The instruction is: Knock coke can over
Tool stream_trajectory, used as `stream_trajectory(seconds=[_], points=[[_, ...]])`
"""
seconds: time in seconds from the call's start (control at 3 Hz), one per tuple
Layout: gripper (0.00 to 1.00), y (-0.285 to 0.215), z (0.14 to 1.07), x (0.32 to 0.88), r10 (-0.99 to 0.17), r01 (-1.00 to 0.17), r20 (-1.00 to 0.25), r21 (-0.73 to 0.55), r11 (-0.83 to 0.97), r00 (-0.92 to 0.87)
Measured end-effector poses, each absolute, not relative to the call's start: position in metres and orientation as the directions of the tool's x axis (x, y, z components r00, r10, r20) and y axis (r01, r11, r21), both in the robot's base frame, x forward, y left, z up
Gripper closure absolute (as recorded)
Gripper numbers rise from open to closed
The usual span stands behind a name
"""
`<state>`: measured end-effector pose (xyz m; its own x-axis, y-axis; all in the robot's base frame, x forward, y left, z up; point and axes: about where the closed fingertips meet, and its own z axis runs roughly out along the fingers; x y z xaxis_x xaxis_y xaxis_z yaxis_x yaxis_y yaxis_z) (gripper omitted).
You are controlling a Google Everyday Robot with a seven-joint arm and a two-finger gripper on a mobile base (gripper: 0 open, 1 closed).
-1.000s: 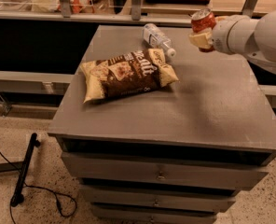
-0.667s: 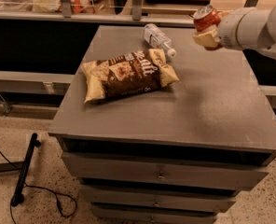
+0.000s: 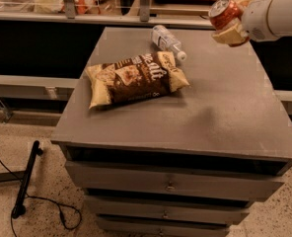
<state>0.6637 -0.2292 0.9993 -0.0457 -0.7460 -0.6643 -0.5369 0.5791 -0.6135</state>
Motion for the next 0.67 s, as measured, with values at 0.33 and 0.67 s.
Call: stream_trajectory(seconds=[0.33,0.67], points=[[1.0,-0.232,1.014,0.647,-0.818,-0.588,-0.575,-0.652,0.478,-0.027],[1.0,-0.243,1.007,0.614,-0.908,-0.677,-0.418,-0.664,0.317,-0.015]])
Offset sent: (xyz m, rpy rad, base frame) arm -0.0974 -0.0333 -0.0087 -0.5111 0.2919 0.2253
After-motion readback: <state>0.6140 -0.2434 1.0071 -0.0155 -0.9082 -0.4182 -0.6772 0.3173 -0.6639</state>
